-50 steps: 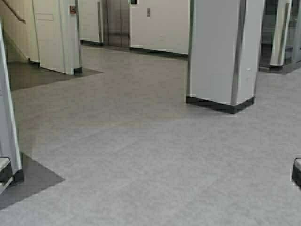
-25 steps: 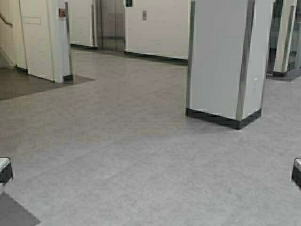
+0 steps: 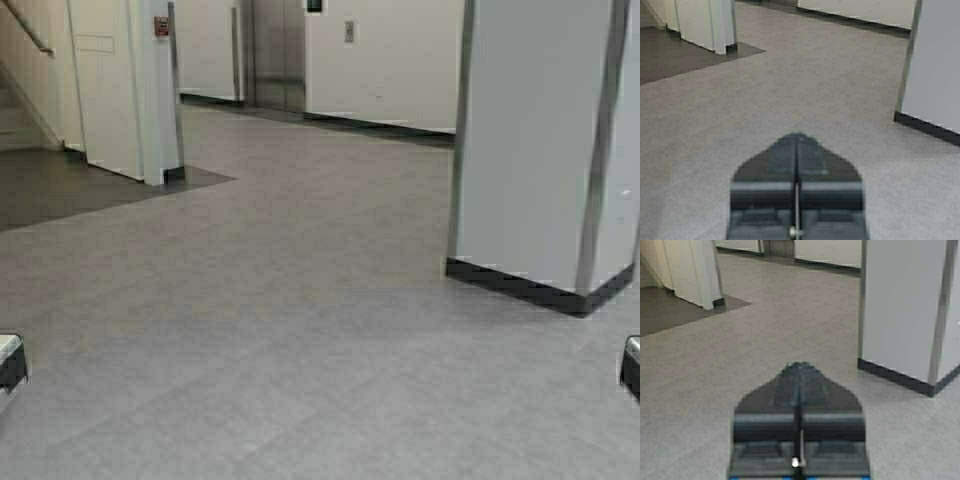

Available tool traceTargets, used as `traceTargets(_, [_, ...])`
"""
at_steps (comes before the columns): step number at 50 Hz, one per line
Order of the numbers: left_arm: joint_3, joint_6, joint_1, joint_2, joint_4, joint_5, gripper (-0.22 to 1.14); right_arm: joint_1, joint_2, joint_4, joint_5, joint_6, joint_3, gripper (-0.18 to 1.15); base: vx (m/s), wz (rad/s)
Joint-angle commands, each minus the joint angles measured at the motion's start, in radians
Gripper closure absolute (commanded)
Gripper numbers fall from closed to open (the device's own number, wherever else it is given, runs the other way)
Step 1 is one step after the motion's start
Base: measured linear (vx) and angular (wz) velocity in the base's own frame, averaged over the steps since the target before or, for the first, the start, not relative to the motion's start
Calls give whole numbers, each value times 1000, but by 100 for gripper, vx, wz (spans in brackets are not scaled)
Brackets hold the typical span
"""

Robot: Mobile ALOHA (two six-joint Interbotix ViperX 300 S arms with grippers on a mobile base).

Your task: Navigate to elevator, push the call button, then enter the elevator

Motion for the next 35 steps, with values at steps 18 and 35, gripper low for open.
traceTargets(18, [8, -9, 0, -48, -2, -6, 89, 43, 2, -5, -9, -5, -6, 92, 88, 6])
traceTargets(35, [-8, -5, 0, -34, -2, -8, 89, 43, -28, -5, -8, -3, 0, 92, 90, 15])
